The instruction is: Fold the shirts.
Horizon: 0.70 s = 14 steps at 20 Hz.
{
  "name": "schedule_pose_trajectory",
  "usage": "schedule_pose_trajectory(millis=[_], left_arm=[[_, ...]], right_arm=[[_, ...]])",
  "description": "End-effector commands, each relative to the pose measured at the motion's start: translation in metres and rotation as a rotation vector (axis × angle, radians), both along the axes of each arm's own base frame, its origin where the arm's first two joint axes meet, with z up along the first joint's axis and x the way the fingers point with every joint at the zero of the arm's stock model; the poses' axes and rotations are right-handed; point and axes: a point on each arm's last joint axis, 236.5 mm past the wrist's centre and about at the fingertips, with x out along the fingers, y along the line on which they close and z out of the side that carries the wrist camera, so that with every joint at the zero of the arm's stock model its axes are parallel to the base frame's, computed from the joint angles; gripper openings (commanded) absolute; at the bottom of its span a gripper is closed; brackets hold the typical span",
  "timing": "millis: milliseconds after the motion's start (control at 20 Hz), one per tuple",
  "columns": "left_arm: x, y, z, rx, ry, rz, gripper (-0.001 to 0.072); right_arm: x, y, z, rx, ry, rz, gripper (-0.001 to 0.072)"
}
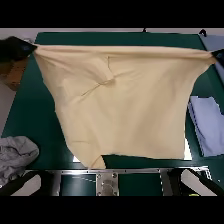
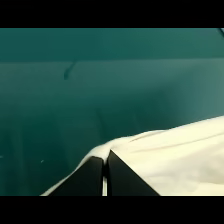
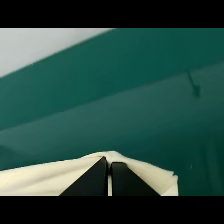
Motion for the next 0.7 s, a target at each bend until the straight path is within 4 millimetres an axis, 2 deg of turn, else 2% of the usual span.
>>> schedule_pose_trajectory(millis=[0,100,200,250,350,450,550,650], left_arm=[[0.061,0.006,-0.126,-0.151,0.181,0.003,0.0023],[0.088,0.01,-0.172,-0.223,0.236,0.029,0.0022],[0.108,0.017,-0.197,-0.239,0.264,0.046,0.0022],[0.116,0.019,-0.202,-0.236,0.264,0.049,0.0022],[0.129,0.024,-0.202,-0.24,0.255,0.059,0.0022],[0.135,0.027,-0.196,-0.246,0.253,0.073,0.0022],[0.128,0.025,-0.2,-0.228,0.29,0.055,0.0022],[0.108,0.018,-0.215,-0.194,0.38,0.001,0.0022]], right_arm=[[0.044,0.01,-0.137,0.079,0.196,-0.016,0.0016],[0.068,0.016,-0.184,0.126,0.264,-0.018,0.0016],[0.092,0.022,-0.213,0.18,0.304,-0.006,0.0016],[0.103,0.025,-0.22,0.211,0.311,0.001,0.0016],[0.12,0.028,-0.222,0.258,0.307,0.021,0.0016],[0.128,0.033,-0.212,0.266,0.297,0.062,0.0016],[0.121,0.039,-0.2,0.265,0.312,0.131,0.0016],[0.098,0.044,-0.201,0.252,0.388,0.227,0.0016]])
